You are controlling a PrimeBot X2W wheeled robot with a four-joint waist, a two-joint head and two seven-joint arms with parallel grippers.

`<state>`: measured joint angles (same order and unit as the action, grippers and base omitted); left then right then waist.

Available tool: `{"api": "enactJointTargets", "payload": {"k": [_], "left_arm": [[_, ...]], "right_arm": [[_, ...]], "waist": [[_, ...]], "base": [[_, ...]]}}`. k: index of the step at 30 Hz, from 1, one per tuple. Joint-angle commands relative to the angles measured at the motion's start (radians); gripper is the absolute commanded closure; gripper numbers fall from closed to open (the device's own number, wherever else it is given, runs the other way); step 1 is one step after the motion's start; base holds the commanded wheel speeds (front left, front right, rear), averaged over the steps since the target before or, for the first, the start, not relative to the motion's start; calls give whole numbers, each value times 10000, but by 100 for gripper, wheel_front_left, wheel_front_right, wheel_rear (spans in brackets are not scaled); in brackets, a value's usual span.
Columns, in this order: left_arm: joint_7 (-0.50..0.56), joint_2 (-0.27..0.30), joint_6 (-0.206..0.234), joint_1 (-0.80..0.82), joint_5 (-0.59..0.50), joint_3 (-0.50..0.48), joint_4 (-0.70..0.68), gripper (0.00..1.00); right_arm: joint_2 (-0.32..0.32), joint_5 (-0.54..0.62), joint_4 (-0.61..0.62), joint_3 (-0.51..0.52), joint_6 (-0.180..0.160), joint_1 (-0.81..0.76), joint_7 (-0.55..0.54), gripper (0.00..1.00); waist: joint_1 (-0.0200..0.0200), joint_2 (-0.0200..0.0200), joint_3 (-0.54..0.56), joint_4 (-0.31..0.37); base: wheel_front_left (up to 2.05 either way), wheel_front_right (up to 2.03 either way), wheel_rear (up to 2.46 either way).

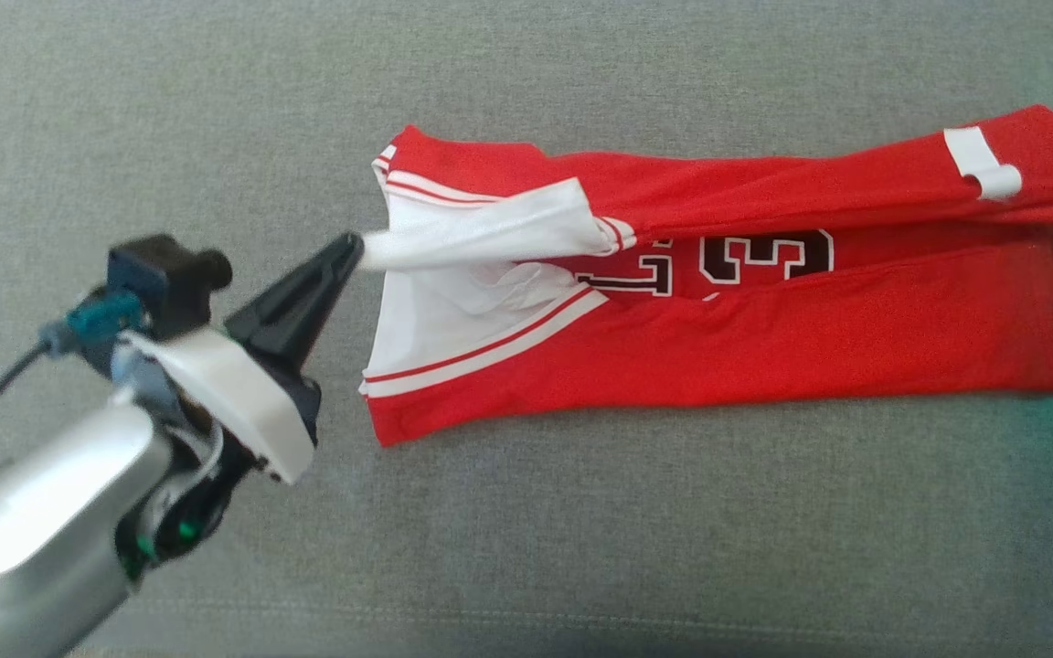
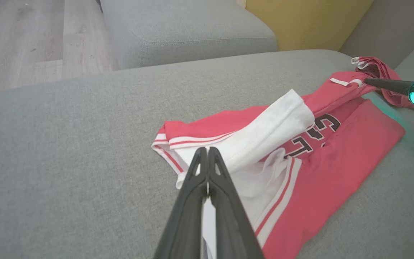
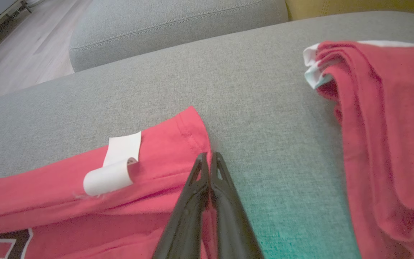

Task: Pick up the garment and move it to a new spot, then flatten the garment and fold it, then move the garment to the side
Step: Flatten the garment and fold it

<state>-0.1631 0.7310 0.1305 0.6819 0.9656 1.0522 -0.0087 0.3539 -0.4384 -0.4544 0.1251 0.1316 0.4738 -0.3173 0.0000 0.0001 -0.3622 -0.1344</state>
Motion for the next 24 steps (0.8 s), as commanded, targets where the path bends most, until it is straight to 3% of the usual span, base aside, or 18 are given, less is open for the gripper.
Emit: {"api": "enactJointTargets", "payload": {"k": [1,9,10,11,12,13,14,15,16,17,24], "left_arm": [[-151,558,120,160,68,-482,-269,100],[-422,446,532,-601,105,-306,-447,100],[-425,421,567,-647,78,-262,-414,100],[-418,386,600,-681,32,-204,-375,100],[-408,341,637,-708,-16,-146,-328,100],[-404,282,688,-734,-51,-101,-261,100],[-405,208,745,-765,-69,-66,-181,100],[-428,125,833,-802,-75,-62,-89,64],[-469,33,939,-846,-94,-70,5,11],[-524,-65,1074,-900,-122,-90,106,0],[-941,-793,2114,-1980,-482,-520,566,0]], "right_arm": [[88,54,454,3,-9,-86,-63,100],[-252,196,946,349,-9,-722,-265,100],[-284,217,973,368,-9,-793,-304,95],[-310,247,993,373,-9,-875,-366,74],[-335,288,1013,377,-9,-962,-442,26],[-363,339,1052,387,-9,-1045,-491,0],[-414,376,1110,413,-9,-1117,-497,0],[-474,408,1171,427,-9,-1189,-491,0],[-533,427,1240,426,-9,-1274,-484,0],[-595,431,1324,425,-9,-1373,-461,0],[-1157,658,1840,408,-9,-2506,260,0]], "waist": [[0,-1,0,17],[0,-1,77,35],[0,-1,100,28],[0,-1,126,20],[0,-1,155,15],[0,-1,187,13],[0,-1,228,19],[0,-1,287,32],[0,-1,355,47],[0,-1,439,66],[0,-1,1474,405]], "base": [[0,0,0],[0,0,0],[0,0,0],[0,0,0],[0,0,0],[0,0,0],[0,0,0],[0,0,0],[0,0,0],[0,0,0],[0,0,0]]}}
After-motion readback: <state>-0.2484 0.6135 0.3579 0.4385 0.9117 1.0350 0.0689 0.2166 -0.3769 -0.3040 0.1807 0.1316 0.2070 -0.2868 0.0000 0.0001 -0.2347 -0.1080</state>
